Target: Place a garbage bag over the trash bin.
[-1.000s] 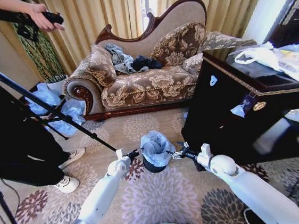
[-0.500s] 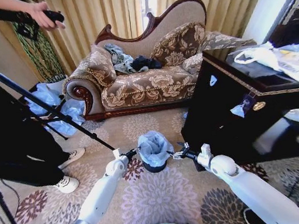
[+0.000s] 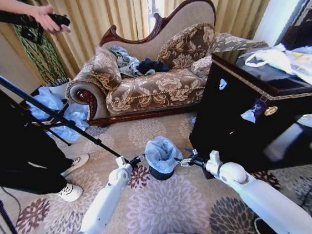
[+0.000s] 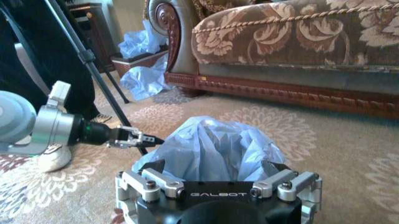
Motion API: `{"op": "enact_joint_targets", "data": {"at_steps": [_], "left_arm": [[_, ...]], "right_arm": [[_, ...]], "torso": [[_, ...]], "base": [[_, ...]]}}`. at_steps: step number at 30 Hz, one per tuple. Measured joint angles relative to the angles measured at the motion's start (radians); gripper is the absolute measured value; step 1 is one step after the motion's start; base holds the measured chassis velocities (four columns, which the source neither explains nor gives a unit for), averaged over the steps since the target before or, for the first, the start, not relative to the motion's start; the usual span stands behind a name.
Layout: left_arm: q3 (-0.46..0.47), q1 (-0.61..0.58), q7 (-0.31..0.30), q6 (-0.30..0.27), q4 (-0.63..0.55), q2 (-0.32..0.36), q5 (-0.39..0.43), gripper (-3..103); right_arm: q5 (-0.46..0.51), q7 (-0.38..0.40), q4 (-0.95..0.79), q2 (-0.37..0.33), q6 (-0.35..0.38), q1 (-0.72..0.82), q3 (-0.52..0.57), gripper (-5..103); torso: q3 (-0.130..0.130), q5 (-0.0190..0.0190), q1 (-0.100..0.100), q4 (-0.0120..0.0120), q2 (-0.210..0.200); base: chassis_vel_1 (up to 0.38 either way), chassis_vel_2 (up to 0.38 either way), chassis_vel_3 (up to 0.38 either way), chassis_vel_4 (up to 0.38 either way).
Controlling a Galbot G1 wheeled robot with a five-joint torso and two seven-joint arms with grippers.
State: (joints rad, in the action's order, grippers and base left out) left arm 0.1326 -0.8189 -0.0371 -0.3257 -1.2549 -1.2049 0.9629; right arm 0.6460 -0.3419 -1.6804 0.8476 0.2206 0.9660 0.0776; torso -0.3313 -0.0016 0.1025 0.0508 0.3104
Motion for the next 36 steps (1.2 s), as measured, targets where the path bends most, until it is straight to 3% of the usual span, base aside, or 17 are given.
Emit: {"op": "enact_joint_targets", "data": {"at_steps": [19,22,23,27,33,36], "left_arm": [[0.020,0.069,0.047,0.023,0.205,-0.073,0.022,74],[0.021,0.036,0.037,0.005,0.154,-0.060,0.030,76],[0.022,0.005,0.024,-0.010,0.102,-0.042,0.031,79],[0.036,-0.074,-0.010,-0.049,-0.062,0.035,0.003,75],[0.072,-0.072,-0.033,-0.116,-0.190,0.131,0.013,72],[0.078,-0.042,-0.031,-0.129,-0.203,0.150,0.033,79]], "right_arm": [[0.012,0.001,-0.005,-0.020,-0.003,0.015,0.007,100],[0.016,-0.001,-0.005,-0.026,-0.003,0.018,0.008,100],[0.020,-0.001,-0.005,-0.027,-0.003,0.018,0.009,100],[0.024,-0.002,-0.007,-0.018,-0.003,0.023,0.019,100],[0.021,-0.001,-0.012,-0.007,-0.003,0.040,0.053,100],[0.020,0.000,-0.013,-0.005,-0.002,0.040,0.054,100]], "torso": [[0.000,0.0000,0.000,0.0000,0.000],[0.000,-0.0003,0.000,0.0003,0.000],[0.000,-0.0004,0.000,0.0002,0.000],[0.000,0.0000,0.000,-0.0004,0.000],[0.000,0.0001,0.000,-0.0001,0.000],[0.000,0.0003,0.000,-0.0002,0.000]], "base": [[0.000,0.000,0.000,0.000],[0.000,0.000,0.000,0.000],[0.000,0.000,0.000,0.000],[0.000,0.000,0.000,0.000],[0.000,0.000,0.000,0.000],[0.000,0.000,0.000,0.000]]}}
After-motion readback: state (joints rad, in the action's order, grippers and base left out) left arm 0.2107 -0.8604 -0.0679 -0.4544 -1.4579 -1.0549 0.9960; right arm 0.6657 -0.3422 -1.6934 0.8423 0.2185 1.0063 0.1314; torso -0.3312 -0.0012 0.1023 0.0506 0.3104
